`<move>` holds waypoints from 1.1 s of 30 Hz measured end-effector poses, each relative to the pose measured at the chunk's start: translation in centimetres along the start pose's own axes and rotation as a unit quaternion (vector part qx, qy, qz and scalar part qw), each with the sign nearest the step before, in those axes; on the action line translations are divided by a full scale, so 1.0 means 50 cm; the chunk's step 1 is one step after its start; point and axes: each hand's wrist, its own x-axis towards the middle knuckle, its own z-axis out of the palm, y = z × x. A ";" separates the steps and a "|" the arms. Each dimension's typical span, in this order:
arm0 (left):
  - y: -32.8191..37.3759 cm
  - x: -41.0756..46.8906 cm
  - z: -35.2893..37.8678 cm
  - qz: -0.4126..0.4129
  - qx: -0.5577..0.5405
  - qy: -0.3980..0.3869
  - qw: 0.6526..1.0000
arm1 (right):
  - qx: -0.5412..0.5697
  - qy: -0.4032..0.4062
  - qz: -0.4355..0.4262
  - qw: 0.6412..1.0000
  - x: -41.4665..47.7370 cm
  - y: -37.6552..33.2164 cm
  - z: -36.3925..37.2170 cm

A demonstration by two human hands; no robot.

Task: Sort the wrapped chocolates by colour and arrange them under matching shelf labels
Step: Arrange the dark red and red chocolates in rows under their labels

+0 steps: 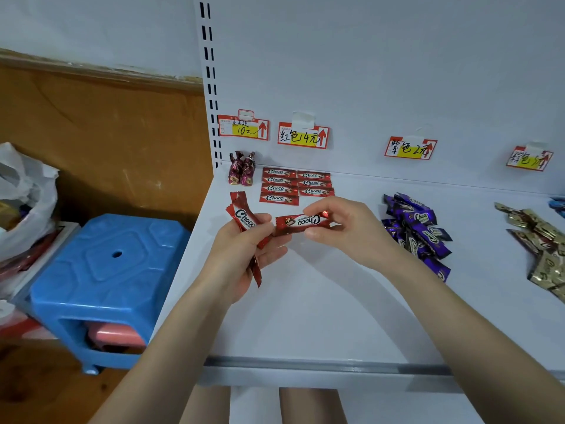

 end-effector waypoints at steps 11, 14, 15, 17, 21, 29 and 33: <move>0.005 0.010 -0.001 -0.025 0.000 0.033 0.999 | -0.218 -0.035 0.035 0.975 0.029 0.055 -0.046; 0.007 0.013 -0.006 -0.027 -0.017 0.045 0.998 | -0.314 -0.018 -0.010 0.949 0.032 0.050 -0.040; 0.006 0.014 -0.009 -0.026 -0.024 0.047 0.998 | -0.323 -0.017 -0.017 0.946 0.031 0.047 -0.038; 0.005 0.015 -0.012 -0.023 -0.034 0.050 0.998 | -0.348 -0.043 -0.006 0.937 0.031 0.046 -0.033; 0.004 0.014 -0.016 -0.022 -0.041 0.050 0.998 | -0.351 -0.045 0.044 0.934 0.030 0.042 -0.027; 0.003 0.009 -0.012 -0.007 -0.025 0.077 0.997 | -0.278 -0.059 -0.014 0.959 0.012 0.048 -0.032; 0.001 0.008 -0.015 0.001 -0.015 0.070 0.997 | -0.345 -0.047 -0.011 0.938 0.021 0.067 -0.028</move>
